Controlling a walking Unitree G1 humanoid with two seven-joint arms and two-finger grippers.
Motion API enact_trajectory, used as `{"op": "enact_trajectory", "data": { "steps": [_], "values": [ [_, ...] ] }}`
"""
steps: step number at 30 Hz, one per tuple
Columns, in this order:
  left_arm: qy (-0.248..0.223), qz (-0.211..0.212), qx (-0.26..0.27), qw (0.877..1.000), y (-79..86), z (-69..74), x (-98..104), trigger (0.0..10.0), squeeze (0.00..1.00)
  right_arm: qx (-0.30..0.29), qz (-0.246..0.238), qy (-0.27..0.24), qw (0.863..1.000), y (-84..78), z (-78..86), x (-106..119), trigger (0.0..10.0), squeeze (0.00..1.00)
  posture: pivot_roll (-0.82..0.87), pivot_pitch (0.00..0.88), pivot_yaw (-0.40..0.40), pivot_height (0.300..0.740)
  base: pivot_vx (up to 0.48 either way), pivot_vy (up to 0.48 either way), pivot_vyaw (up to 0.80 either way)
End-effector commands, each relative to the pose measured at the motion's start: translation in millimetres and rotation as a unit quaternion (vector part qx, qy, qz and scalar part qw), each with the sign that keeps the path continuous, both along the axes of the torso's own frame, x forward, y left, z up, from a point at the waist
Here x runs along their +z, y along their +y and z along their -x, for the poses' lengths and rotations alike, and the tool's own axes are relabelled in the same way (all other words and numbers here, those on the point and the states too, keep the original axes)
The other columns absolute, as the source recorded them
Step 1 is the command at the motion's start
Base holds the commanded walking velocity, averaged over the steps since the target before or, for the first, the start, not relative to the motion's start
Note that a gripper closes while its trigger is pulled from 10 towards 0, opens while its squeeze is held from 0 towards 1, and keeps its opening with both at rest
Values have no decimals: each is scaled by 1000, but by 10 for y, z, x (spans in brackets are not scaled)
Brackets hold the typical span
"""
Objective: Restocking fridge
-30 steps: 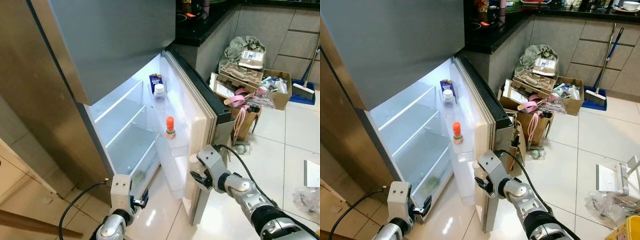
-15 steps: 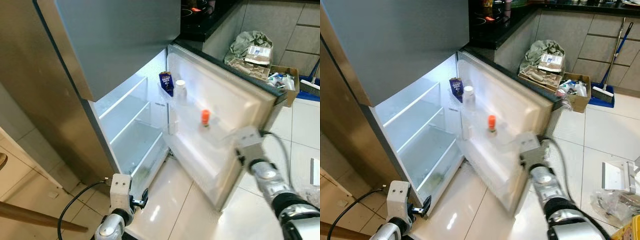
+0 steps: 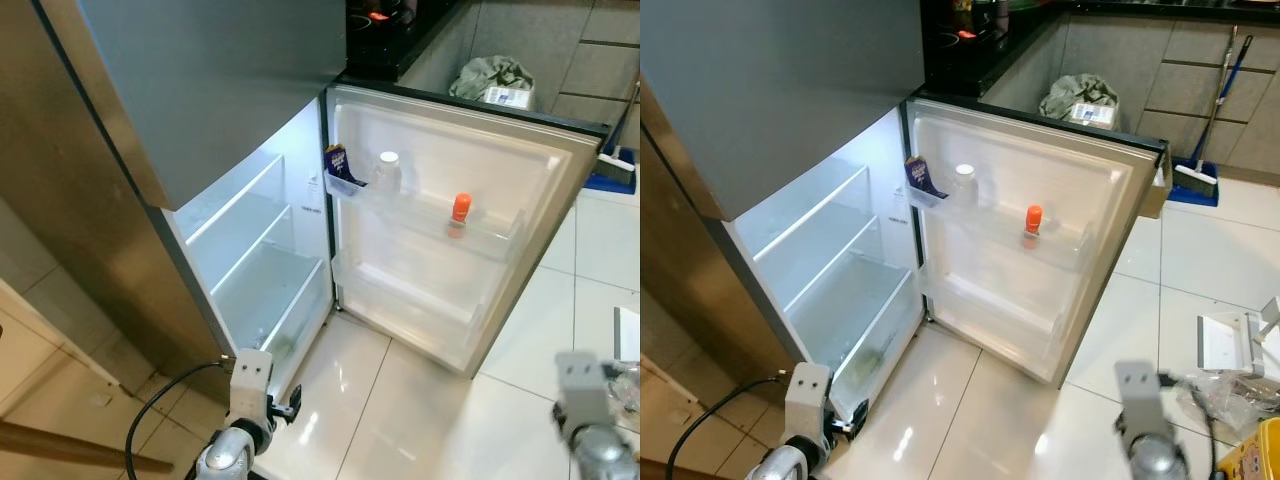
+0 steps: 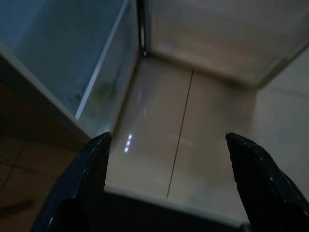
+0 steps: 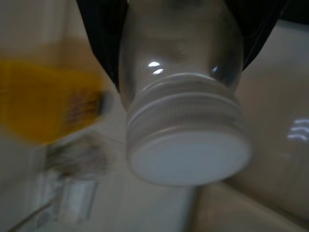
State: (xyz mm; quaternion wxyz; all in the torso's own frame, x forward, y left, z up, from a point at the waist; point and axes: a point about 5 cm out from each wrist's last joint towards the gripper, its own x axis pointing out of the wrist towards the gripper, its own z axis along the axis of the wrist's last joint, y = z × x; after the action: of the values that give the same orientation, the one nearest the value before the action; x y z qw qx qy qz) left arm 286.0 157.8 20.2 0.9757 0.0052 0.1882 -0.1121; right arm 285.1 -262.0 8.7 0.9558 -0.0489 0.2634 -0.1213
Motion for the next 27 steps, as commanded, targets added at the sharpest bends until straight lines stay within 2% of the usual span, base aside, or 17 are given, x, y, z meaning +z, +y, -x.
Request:
{"op": "enact_trajectory", "data": {
  "steps": [1,2,5,7,13,15,18,21,27],
  "values": [
    [37,-7,-6,999,-34,79,-135,10000,0,24,-51,-33,998,164,8,-34,10000,0,-61,143,81,740,0,0,0],
    [37,-7,-6,999,-34,79,-135,10000,0,24,-51,-33,998,164,8,-34,10000,0,-61,143,81,740,0,0,0],
    [48,-14,-12,999,-91,97,-185,10000,0,54,-54,-23,997,364,99,-161,10000,0,-81,133,85,740,0,0,0],
    [54,-15,-10,998,-125,108,-221,10000,0,53,-60,-14,997,433,167,-235,10000,0,-85,127,81,740,0,0,0],
    [59,-3,-2,998,-169,121,-253,10000,0,51,-70,-19,996,504,230,-283,10000,0,-94,118,76,740,0,0,0],
    [69,-2,2,998,-175,140,-287,10000,0,65,-58,-28,996,549,238,-274,10000,0,-105,115,78,740,0,0,0],
    [94,-7,14,995,-162,172,-359,10000,0,78,-66,-57,993,634,200,-217,10000,0,-114,111,81,740,0,0,0],
    [92,-2,10,996,-182,159,-351,10000,0,88,-74,-71,991,674,176,-182,10000,0,-114,111,81,740,0,0,0],
    [89,-1,5,996,-226,136,-338,10000,0,93,-66,-66,991,665,194,-191,10000,0,-119,106,82,740,0,0,0]
  ]
}}
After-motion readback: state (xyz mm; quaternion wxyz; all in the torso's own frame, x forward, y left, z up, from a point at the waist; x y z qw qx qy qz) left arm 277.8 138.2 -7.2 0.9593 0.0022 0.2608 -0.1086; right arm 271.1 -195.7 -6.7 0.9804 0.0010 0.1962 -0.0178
